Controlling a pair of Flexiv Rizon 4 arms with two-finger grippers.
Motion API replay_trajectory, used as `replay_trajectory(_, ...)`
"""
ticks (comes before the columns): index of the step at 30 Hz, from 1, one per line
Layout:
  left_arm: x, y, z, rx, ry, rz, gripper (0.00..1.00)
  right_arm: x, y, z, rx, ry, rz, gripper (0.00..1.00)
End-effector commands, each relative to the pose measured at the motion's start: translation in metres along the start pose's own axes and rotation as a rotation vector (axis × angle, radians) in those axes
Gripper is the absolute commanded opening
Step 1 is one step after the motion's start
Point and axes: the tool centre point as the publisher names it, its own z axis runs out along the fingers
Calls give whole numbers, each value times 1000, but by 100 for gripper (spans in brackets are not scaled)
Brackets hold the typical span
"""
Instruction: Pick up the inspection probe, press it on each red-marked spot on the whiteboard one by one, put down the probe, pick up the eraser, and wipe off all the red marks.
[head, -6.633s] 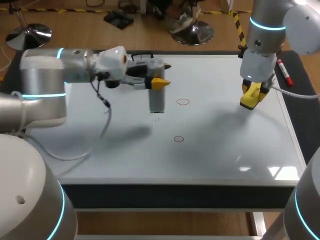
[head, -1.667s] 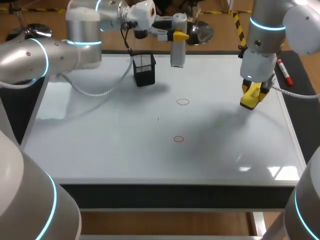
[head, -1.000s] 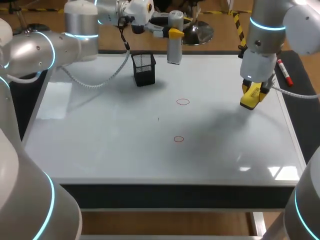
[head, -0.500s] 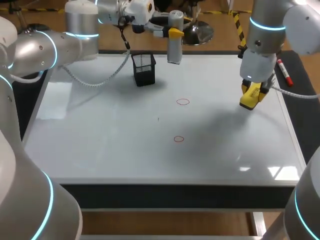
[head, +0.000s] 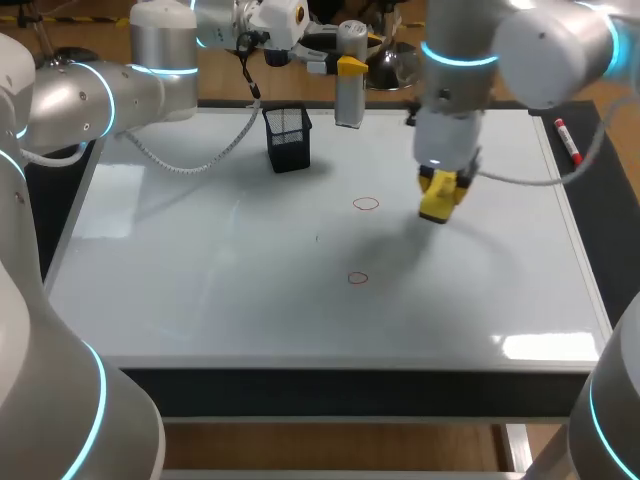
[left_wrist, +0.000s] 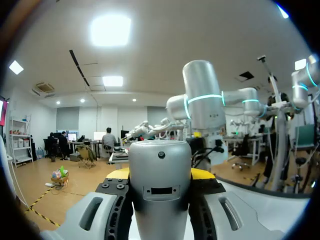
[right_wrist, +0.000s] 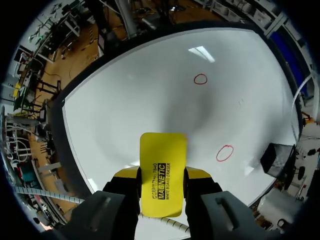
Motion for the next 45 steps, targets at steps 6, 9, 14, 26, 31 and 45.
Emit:
replay_trajectory(6,-1,-2,0,-2,4,-2,0,-61,18,7,18,54,-136,0)
replay_trajectory(9,-1,-2,0,-2,4,-2,0,-78,22,14,9,47,-206,0)
replay_trajectory(14,-1,-2,0,-2,4,-2,0,-100,23,26,0,43,-290,0)
replay_trajectory(26,-1,-2,0,-2,4,-2,0,-130,29,36,6,28,-375,0)
replay_trajectory(31,-1,-2,0,-2,4,-2,0,-131,30,42,-7,18,-383,0)
replay_trajectory(45,-1,-2,0,-2,4,-2,0,-124,28,58,-24,-38,-402,0)
